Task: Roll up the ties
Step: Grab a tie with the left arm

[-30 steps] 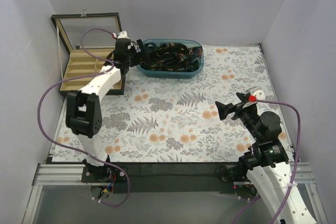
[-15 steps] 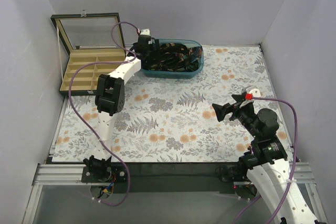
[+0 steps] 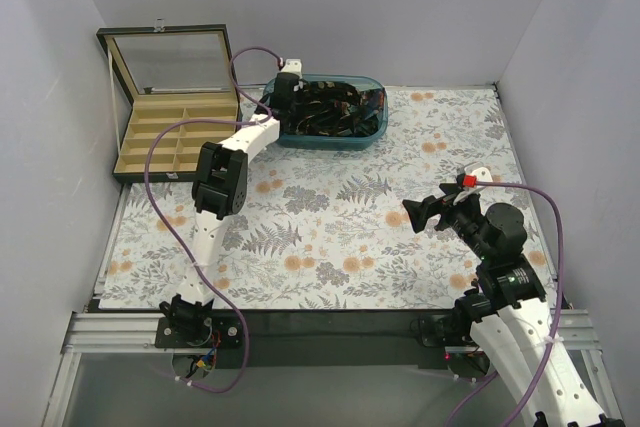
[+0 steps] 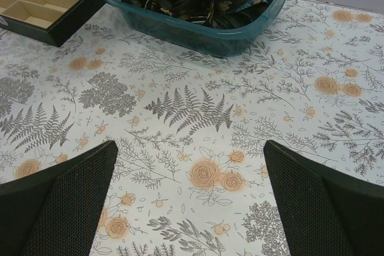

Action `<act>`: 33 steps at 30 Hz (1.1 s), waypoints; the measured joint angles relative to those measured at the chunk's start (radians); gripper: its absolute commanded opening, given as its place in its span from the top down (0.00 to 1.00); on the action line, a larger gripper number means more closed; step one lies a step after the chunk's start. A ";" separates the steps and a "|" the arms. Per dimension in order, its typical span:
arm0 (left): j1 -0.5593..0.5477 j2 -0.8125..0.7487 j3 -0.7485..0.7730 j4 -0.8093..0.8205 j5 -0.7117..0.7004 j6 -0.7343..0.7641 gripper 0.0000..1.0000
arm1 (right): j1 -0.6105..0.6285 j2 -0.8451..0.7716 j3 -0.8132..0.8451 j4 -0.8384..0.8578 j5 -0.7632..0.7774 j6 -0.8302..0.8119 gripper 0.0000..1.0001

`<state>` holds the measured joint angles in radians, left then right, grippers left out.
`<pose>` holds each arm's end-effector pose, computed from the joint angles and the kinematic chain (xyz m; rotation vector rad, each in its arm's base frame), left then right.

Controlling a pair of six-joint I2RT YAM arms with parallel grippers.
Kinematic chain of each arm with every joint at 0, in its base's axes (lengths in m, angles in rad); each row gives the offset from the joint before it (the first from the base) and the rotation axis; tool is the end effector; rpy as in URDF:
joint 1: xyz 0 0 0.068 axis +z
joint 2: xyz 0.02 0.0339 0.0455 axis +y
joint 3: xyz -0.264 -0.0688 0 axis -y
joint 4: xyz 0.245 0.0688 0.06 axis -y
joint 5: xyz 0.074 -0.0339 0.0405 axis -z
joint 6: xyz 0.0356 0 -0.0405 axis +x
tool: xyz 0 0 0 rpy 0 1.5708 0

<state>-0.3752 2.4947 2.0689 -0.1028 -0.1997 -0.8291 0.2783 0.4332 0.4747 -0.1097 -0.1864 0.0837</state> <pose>0.5354 -0.2033 0.1711 -0.5977 2.0448 -0.5159 0.1245 0.0424 0.2870 -0.3035 1.6271 0.4288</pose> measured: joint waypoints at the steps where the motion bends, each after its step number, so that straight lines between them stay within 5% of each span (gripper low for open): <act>1: -0.001 0.000 0.000 0.006 -0.002 0.013 1.00 | 0.000 0.001 0.000 0.000 0.000 0.001 0.02; 11: -0.009 -0.084 -0.042 0.035 -0.008 0.043 1.00 | 0.000 0.007 0.000 -0.001 0.004 0.012 0.02; 22: -0.021 -0.451 -0.097 0.048 0.049 0.017 1.00 | 0.000 -0.012 0.026 -0.011 0.003 0.009 0.02; 33: -0.068 -0.623 -0.107 -0.079 0.163 -0.040 1.00 | 0.000 0.000 0.093 -0.016 -0.029 -0.035 0.02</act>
<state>-0.4427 1.8717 1.9621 -0.1814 -0.0368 -0.8696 0.2783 0.4335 0.5674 -0.1257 -0.2157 0.0483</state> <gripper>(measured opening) 0.024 0.985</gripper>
